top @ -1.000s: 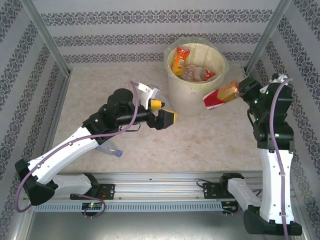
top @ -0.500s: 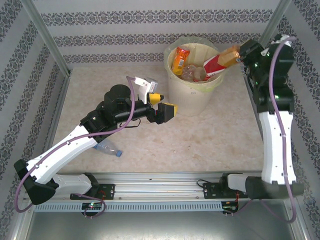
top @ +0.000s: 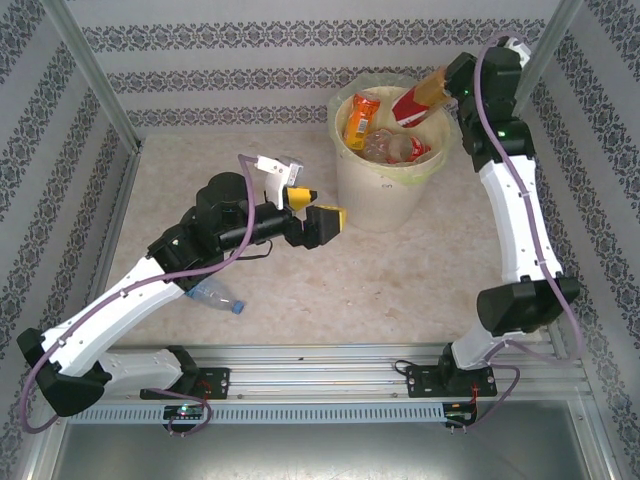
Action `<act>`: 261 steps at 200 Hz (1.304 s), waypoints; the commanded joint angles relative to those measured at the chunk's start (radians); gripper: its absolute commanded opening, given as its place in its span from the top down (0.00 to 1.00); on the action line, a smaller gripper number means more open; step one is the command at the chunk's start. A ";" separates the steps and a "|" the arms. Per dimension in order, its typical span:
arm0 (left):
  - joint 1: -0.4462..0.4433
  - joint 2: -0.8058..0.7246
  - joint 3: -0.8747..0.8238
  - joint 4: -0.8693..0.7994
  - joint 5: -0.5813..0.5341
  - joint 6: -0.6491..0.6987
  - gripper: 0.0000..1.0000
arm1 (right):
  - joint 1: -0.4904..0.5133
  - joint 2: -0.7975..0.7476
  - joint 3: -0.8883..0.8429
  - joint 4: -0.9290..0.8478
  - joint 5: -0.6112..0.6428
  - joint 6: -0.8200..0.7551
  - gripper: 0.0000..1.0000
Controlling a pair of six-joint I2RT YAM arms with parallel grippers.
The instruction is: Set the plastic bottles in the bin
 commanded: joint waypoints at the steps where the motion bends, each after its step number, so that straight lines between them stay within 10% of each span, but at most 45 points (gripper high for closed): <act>1: -0.016 -0.025 -0.011 -0.029 -0.001 -0.013 0.00 | 0.015 0.062 0.077 0.058 0.042 -0.032 0.69; 112: -0.017 -0.082 -0.047 -0.071 -0.023 -0.009 0.00 | 0.076 0.184 -0.027 0.146 0.070 -0.015 0.66; 183: -0.017 -0.075 -0.071 -0.044 -0.009 -0.026 0.00 | 0.018 0.015 -0.247 0.164 0.001 -0.018 0.30; 261: -0.017 -0.074 -0.044 -0.163 -0.054 0.049 0.00 | -0.066 -0.118 -0.207 -0.025 -0.210 -0.136 0.33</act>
